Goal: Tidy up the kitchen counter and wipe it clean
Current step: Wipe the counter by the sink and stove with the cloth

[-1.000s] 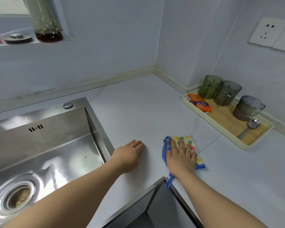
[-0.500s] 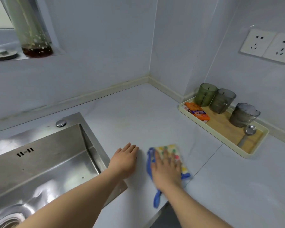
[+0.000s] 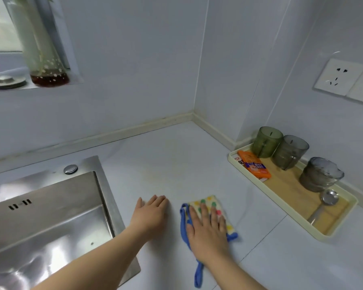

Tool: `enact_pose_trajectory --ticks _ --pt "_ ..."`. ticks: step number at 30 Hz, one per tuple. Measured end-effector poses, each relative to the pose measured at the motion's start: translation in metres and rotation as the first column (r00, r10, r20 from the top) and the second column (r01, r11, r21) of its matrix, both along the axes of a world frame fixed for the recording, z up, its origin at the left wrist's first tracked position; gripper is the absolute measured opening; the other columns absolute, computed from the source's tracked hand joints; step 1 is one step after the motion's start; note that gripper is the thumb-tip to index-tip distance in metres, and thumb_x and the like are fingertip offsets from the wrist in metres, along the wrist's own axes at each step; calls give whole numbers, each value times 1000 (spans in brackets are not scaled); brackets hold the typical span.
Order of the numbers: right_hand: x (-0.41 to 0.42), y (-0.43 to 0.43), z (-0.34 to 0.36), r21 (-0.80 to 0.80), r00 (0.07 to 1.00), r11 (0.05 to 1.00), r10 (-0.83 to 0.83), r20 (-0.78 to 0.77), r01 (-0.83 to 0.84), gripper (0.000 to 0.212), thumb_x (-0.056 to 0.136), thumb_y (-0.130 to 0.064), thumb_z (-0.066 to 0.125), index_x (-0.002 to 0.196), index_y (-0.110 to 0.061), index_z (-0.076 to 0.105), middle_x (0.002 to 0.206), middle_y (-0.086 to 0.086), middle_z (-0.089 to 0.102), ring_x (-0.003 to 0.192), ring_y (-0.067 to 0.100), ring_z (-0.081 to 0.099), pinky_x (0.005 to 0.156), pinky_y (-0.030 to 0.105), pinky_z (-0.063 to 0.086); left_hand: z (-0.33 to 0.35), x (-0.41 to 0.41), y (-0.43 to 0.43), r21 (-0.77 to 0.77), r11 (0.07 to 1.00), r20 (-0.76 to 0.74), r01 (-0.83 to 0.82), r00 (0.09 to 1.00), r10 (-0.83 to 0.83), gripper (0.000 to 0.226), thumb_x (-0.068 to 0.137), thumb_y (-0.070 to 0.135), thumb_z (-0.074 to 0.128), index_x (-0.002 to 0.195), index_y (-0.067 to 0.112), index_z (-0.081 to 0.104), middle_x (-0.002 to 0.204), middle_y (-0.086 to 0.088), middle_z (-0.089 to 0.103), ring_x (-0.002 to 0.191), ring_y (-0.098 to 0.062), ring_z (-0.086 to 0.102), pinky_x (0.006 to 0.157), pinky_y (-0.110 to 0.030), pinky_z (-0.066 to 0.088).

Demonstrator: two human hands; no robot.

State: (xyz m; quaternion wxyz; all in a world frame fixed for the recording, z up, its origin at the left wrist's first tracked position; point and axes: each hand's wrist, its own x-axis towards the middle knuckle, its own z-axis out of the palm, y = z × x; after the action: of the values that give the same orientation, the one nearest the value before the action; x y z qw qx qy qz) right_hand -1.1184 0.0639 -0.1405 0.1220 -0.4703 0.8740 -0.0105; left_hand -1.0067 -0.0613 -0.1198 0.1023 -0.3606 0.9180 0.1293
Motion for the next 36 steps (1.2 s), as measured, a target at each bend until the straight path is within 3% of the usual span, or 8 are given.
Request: enact_pose_trajectory --ticks 2,10,15,21,25,27,32,36 --pt "-11 -4 1 38 993 992 119 -7 -118 98 58 -61 -33 149 -36 -7 159 -3 -12 147 26 -13 117 41 -9 0 0 -1 -44 999 11 4 1000 -3 47 102 29 22 148 22 20 157 9 16 145 -12 14 117 -45 3" --pt "-46 -20 9 56 993 993 -102 -62 106 54 100 -43 12 151 -32 -5 160 0 -11 147 29 -8 118 45 -5 -3 3 1 10 998 7 -55 998 55 60 94 43 3 150 25 16 158 12 11 147 -11 8 117 -43 4" --pt "2 -42 -6 -7 920 923 384 -83 -386 52 77 -45 33 113 -34 69 119 0 68 106 28 67 107 41 13 -3 8 -11 -12 950 -64 -311 949 309 54 100 28 28 151 20 10 160 3 3 148 -19 1 118 -46 1" --pt "-55 -69 5 -2 995 996 90 -36 -90 53 100 -44 14 151 -35 -1 160 -4 -7 148 26 -5 118 42 -4 -2 40 -30 -54 894 -45 -444 896 442 57 94 13 30 148 13 13 159 -6 5 147 -21 4 117 -41 11" --pt "25 -81 -9 -99 928 923 366 -71 -372 50 81 -42 33 118 -33 66 126 -1 63 113 29 62 101 44 26 -3 57 -37 -50 871 -106 -488 870 481 58 93 15 35 148 9 16 156 -4 17 145 -18 16 113 -31 19" --pt "45 -86 -13 -46 857 856 513 -58 -515 49 75 -46 35 107 -36 71 112 -2 71 101 26 69 95 43 30 -2 57 -42 -45 878 -110 -477 876 470 61 94 19 39 148 9 15 157 -4 16 145 -17 16 113 -29 20" --pt "-9 -110 4 20 907 907 420 -18 -420 79 74 -52 -3 147 -36 24 157 -3 22 146 23 19 118 41 10 0 55 -56 -32 909 -52 -415 909 413 61 92 11 36 149 8 12 158 -5 11 147 -20 7 117 -36 15" --pt "-14 -126 8 63 993 992 112 25 -113 56 97 -47 9 151 -34 2 160 -2 -4 148 26 -6 118 44 -4 -3 55 -75 -11 932 -44 -363 931 362 65 92 9 36 150 8 9 159 -7 6 148 -22 2 119 -35 10"
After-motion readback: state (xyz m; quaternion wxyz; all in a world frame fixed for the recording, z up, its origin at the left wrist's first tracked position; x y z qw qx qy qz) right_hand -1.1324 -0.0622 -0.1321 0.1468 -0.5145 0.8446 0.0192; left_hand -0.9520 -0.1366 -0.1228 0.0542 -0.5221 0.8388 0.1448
